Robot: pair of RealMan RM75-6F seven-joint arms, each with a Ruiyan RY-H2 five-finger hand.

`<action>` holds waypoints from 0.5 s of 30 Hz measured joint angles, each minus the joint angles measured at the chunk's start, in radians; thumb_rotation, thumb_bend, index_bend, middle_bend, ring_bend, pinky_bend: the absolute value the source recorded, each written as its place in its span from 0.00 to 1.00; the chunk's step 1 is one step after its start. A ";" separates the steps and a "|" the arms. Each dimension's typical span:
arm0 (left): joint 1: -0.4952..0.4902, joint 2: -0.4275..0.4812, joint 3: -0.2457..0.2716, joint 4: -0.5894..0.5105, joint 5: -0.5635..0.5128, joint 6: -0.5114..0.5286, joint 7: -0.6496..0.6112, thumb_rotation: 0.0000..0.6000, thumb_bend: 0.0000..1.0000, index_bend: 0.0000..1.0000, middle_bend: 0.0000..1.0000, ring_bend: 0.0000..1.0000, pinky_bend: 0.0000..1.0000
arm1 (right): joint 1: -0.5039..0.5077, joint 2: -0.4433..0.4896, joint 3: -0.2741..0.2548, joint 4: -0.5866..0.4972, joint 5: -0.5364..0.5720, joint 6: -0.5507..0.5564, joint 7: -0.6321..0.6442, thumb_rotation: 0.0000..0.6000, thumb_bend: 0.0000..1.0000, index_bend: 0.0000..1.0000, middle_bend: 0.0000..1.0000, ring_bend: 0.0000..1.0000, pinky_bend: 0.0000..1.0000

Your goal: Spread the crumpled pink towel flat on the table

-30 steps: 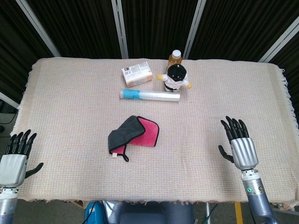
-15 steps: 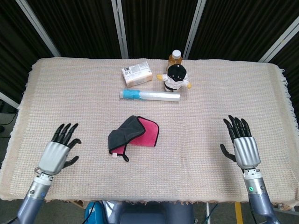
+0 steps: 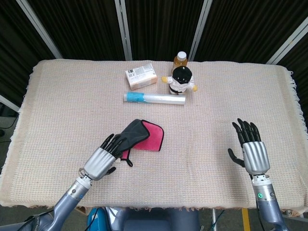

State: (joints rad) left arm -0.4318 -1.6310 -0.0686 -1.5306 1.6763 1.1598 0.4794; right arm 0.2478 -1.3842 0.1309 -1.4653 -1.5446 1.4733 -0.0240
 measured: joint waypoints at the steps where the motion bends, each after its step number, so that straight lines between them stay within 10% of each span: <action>1: -0.005 -0.014 0.000 0.008 -0.004 -0.006 0.009 1.00 0.24 0.46 0.04 0.00 0.00 | 0.000 0.000 0.000 -0.001 0.000 0.000 0.003 1.00 0.33 0.09 0.01 0.00 0.01; 15: -0.056 -0.176 0.005 0.168 -0.050 -0.033 0.056 1.00 0.25 0.48 0.05 0.00 0.00 | 0.001 0.012 0.004 0.000 0.010 -0.002 0.046 1.00 0.33 0.09 0.01 0.00 0.01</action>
State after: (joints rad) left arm -0.4876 -1.8070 -0.0635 -1.3630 1.6267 1.1269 0.5356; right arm 0.2490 -1.3722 0.1346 -1.4652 -1.5342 1.4713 0.0218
